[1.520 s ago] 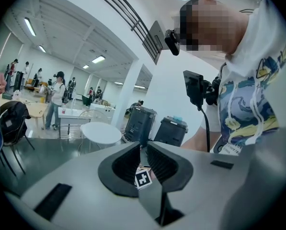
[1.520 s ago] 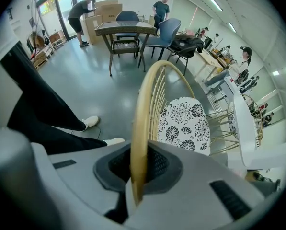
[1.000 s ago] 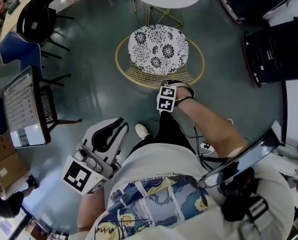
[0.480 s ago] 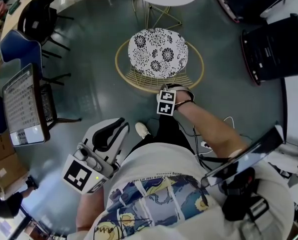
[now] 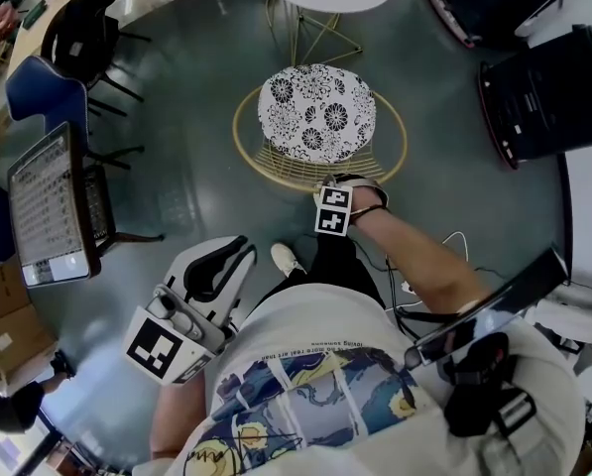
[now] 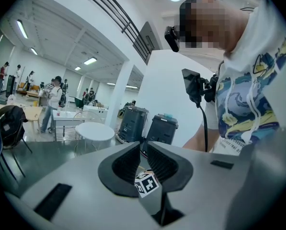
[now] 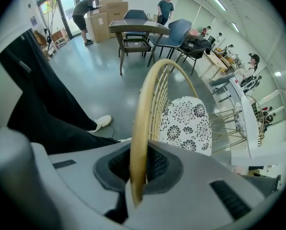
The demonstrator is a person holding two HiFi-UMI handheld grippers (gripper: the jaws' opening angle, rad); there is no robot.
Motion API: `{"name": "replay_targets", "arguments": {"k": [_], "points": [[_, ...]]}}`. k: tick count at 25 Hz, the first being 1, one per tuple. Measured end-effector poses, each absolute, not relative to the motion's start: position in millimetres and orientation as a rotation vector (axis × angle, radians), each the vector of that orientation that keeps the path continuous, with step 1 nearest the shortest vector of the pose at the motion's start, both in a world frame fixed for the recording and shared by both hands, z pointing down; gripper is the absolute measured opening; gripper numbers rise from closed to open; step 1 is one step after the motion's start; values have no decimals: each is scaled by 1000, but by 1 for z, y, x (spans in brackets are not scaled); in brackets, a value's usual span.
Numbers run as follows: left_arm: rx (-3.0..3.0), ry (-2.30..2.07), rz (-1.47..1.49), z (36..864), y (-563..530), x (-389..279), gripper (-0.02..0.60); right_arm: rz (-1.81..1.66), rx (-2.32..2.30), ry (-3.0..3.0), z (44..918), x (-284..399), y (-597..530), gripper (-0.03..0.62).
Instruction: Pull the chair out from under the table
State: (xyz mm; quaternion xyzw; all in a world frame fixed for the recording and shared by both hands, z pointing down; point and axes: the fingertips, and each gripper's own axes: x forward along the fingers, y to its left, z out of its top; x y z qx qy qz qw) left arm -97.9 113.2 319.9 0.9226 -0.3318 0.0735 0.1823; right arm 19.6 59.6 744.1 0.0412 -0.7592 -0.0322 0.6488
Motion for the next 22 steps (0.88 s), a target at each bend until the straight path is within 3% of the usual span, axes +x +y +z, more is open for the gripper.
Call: {"name": "replay_targets", "arguments": {"k": [22], "points": [[2642,-927,187,316,158,-103,31,-39,108,-1722,742,20,103,22]]}}
